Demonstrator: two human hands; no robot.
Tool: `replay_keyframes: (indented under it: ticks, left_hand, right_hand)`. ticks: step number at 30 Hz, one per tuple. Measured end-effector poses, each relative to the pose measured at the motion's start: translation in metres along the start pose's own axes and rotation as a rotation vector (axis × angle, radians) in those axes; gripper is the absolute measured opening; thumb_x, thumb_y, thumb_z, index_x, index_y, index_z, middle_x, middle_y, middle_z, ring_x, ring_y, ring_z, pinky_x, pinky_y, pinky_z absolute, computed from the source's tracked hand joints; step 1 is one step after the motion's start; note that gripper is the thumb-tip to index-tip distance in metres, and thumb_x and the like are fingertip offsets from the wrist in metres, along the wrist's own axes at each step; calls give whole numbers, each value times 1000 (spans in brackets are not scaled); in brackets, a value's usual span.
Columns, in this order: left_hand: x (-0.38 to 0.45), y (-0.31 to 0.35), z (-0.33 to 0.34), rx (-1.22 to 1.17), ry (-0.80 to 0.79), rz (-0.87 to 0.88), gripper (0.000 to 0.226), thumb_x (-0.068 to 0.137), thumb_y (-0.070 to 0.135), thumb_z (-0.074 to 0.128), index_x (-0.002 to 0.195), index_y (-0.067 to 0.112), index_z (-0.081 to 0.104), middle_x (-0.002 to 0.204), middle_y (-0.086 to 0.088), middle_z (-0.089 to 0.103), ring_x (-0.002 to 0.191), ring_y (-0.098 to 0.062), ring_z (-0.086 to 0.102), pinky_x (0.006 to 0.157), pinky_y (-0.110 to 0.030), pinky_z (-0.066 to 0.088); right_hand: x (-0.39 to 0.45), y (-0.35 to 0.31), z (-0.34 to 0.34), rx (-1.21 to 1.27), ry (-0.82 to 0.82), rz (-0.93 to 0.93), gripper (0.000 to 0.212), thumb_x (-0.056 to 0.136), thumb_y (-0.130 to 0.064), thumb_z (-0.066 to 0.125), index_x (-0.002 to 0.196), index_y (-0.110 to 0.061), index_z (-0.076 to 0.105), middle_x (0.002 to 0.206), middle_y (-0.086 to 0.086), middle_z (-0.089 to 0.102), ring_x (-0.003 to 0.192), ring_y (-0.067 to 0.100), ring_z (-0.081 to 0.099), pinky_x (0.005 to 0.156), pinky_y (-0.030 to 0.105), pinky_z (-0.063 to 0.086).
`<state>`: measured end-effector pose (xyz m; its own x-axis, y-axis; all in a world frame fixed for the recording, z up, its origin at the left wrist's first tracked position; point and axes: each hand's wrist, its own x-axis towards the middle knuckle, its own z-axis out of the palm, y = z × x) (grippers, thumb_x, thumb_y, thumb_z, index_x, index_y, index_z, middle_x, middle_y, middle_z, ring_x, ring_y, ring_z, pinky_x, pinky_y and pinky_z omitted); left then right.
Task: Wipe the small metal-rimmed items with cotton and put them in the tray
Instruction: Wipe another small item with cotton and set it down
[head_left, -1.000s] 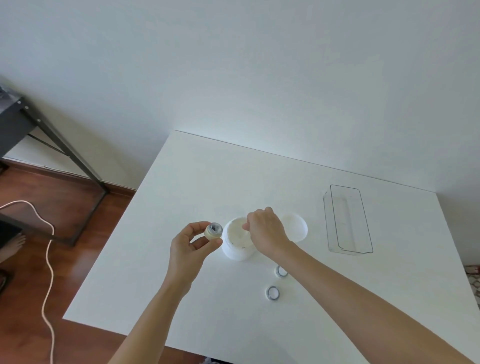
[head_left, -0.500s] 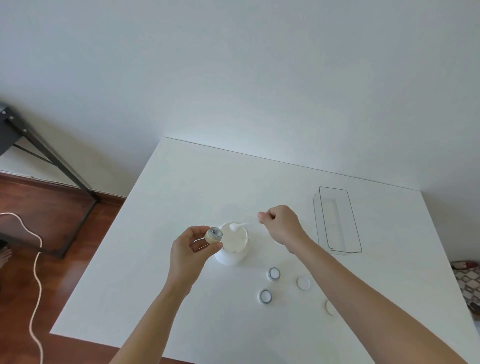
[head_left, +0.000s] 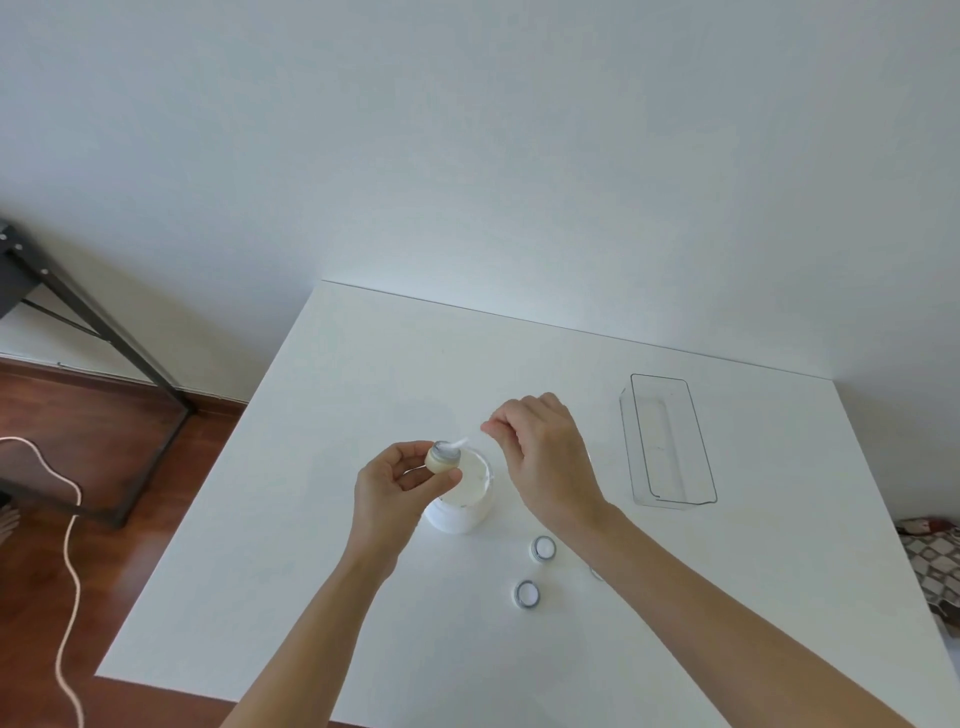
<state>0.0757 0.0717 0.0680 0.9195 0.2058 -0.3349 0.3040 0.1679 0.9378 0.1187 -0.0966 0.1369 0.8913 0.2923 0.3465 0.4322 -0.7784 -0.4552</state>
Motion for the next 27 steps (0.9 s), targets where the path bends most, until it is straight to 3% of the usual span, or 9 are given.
replay_keyframes:
  ticks: [4,10,18,22,24,27]
  left_hand:
    - [2,0,-1,-14,13,1,32,74,4,86,101,14,72,97,0,80,88,-14,77,81,-27,55]
    - [4,0,-1,-17,-6,6,32,73,3,86,100,15,72,97,-1,80,89,-16,77,84,-31,56]
    - [5,-2,-5,-12,8,21,33,73,1,86,100,15,72,98,1,80,87,-12,77,69,-14,56]
    - [4,-4,-12,-29,26,29,33,75,2,85,101,17,72,100,4,79,87,-11,77,67,-12,54]
    - [2,-5,-18,-39,20,29,32,77,2,83,102,19,71,102,7,78,89,-12,77,71,-14,54]
    - [-2,-9,-27,-52,-16,29,32,80,4,81,107,19,71,109,2,77,98,-16,75,89,-27,52]
  right_hand:
    - [-9,5,0,-204,136,-329,28,95,-23,56,73,-11,67,66,-1,60,66,24,53,60,34,46]
    - [-18,8,-1,-271,253,-428,27,95,-19,60,69,-12,66,63,-2,57,63,24,53,56,34,42]
    - [-20,8,-6,-270,252,-416,24,92,-17,64,69,-12,66,62,-3,56,63,23,52,57,33,42]
    - [-18,13,-4,-172,222,-241,22,93,-20,59,73,-12,67,66,-2,60,66,23,52,62,34,42]
    - [-16,16,-1,-145,154,-113,21,93,-22,59,76,-12,65,67,-3,61,69,23,52,66,34,43]
    - [-11,21,12,-190,23,-9,20,90,-22,65,74,-11,64,64,-1,61,67,26,51,65,37,44]
